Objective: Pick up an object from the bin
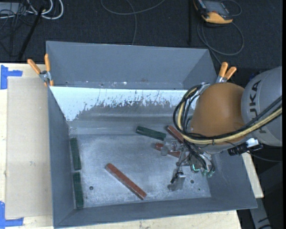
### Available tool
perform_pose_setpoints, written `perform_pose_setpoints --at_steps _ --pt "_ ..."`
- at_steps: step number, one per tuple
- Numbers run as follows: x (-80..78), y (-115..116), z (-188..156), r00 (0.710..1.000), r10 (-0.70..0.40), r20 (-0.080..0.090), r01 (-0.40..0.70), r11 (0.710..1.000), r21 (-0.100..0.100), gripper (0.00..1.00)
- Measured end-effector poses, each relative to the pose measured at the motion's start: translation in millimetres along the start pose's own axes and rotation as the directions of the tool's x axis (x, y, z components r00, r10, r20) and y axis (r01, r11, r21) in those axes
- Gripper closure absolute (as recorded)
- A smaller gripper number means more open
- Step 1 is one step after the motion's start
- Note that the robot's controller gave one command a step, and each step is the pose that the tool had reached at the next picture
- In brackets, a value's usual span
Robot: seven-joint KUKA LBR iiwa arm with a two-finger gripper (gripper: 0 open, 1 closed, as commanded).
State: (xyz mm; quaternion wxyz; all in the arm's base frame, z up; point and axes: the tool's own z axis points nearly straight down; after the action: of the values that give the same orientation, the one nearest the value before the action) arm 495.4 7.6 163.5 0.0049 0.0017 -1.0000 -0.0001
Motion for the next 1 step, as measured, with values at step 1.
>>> perform_pose_setpoints --at_steps 1 --pt "-7.3 77.3 96.4 0.981 -0.195 0.002 0.195 0.981 0.000 0.00"
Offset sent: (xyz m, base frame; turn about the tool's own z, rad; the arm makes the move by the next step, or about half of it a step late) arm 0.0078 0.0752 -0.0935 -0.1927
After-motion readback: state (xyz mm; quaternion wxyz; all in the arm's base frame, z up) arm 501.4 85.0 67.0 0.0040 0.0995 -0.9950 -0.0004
